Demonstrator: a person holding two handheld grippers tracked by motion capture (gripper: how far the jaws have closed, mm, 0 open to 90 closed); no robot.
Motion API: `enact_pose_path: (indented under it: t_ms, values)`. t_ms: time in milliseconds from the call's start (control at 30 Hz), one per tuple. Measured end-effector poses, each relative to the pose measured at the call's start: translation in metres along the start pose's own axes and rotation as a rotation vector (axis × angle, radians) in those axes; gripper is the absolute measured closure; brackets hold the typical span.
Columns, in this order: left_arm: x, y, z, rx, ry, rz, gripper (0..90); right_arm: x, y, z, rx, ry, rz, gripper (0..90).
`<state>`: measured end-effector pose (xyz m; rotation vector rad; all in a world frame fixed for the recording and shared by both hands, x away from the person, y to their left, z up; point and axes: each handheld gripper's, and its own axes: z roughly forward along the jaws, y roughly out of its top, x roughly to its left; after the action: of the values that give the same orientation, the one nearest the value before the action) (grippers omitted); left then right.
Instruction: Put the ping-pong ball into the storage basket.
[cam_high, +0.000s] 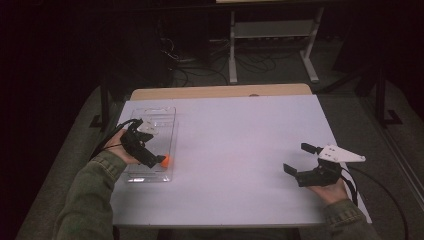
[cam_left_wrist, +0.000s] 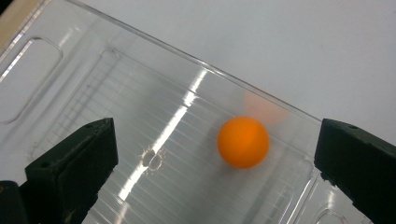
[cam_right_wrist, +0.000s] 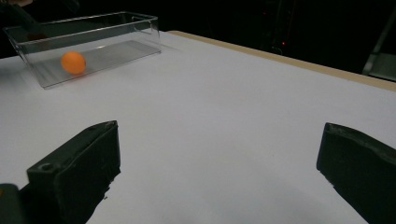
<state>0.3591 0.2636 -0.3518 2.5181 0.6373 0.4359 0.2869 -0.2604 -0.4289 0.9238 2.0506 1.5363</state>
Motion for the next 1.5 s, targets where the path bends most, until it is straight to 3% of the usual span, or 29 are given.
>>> enact_pose_path:
  t_ms: [367, 633, 833, 1200, 1500]
  values:
    - [-0.006, -0.007, -0.005, -0.077, 0.015, -0.041, 0.0, 0.000, 0.000, 0.000, -0.001, 0.000, -0.001, 0.0]
    - [-0.011, -0.013, -0.008, -0.095, 0.043, -0.050, 0.0, 0.000, 0.000, 0.000, 0.000, 0.000, -0.001, 0.0]
    - [-0.013, -0.014, -0.014, -0.110, 0.033, -0.046, 0.0, 0.000, 0.000, 0.000, -0.001, 0.000, -0.001, 0.0]
    - [-0.021, -0.030, -0.024, -0.225, -0.001, -0.083, 0.0, 0.000, 0.000, 0.001, 0.002, 0.000, 0.000, 0.0]
    - [-0.029, -0.041, -0.030, -0.322, -0.004, -0.109, 0.0, 0.001, 0.000, 0.001, 0.003, -0.001, -0.001, 0.0]
